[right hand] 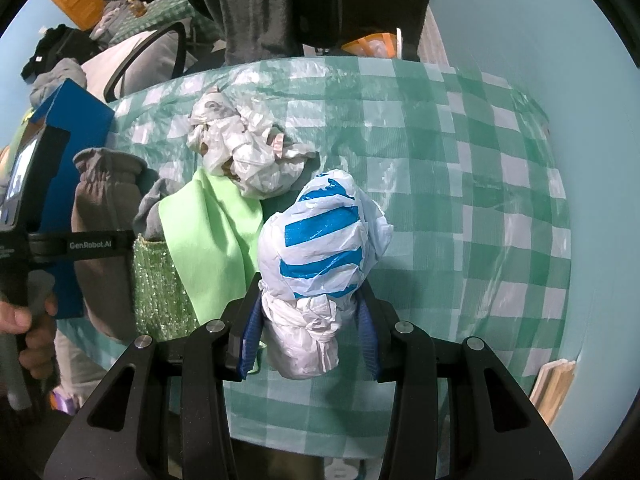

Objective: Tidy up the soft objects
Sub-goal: 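Close the left tool on the cuff of the grey fleece mitten, then lift the grey mitten with the left tool while the right tool carries the striped sock over the box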

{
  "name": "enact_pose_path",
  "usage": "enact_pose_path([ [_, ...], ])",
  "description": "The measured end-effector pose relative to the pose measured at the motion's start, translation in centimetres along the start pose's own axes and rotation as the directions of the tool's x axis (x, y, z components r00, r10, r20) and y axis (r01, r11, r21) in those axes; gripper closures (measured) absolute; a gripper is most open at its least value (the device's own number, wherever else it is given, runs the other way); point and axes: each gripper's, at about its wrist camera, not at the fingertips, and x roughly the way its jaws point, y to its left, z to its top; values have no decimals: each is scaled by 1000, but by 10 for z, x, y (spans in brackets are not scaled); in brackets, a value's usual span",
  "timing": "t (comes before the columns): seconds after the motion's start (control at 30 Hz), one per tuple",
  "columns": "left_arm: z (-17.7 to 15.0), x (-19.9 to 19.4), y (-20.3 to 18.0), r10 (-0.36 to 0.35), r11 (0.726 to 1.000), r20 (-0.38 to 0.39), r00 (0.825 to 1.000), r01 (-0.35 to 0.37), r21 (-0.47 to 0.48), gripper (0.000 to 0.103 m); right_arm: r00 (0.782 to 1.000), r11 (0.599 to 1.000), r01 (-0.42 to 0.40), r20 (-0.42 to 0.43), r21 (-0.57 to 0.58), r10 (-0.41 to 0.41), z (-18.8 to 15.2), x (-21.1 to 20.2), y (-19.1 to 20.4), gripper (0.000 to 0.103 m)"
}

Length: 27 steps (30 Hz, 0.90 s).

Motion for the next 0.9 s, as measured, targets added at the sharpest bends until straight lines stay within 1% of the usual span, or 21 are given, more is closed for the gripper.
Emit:
enact_pose_path([
  [0.07, -6, -4, -3, -17, 1000, 8, 1000, 17, 6, 26, 1000, 1000, -1, -1, -4, 1, 1, 0, 0, 62],
  [0.13, -10, -7, -6, -34, 999, 17, 999, 33, 21, 38, 1000, 1000, -1, 0, -4, 1, 2, 0, 0, 62],
  [0.17, -11, -9, -8, -39, 999, 22, 999, 38, 30, 41, 1000, 1000, -1, -1, -4, 1, 1, 0, 0, 62],
  [0.23, -15, -13, -12, -42, 998, 31, 999, 40, 49, 53, 1000, 1000, -2, -2, -7, 2, 3, 0, 1, 62],
  [0.27, -17, -16, -15, -39, 998, 35, 999, 37, 59, 56, 1000, 1000, -3, -1, -9, 3, 3, 0, 2, 62],
  [0.33, -21, -21, -17, -38, 996, 44, 998, 34, 79, 66, 1000, 1000, -5, 0, -14, 5, 4, 0, 4, 62],
  [0.4, -24, -26, -19, -35, 995, 48, 998, 31, 91, 71, 1000, 1000, -6, 3, -18, 6, 6, -1, 6, 62],
  [0.6, -28, -44, -13, -28, 992, 72, 997, 19, 122, 75, 1000, 999, -5, 15, -38, 6, 9, -6, 15, 62],
  [0.7, -36, -63, -10, -26, 989, 95, 995, 12, 146, 75, 1000, 999, 3, 25, -53, -2, 12, -11, 22, 62],
  [0.77, -46, -60, 1, -30, 988, 108, 994, 13, 156, 75, 1000, 998, 7, 29, -60, -5, 13, -14, 26, 62],
  [0.9, -54, -81, 6, -46, 985, 134, 990, 22, 169, 76, 999, 997, 12, 38, -74, -9, 16, -21, 35, 62],
])
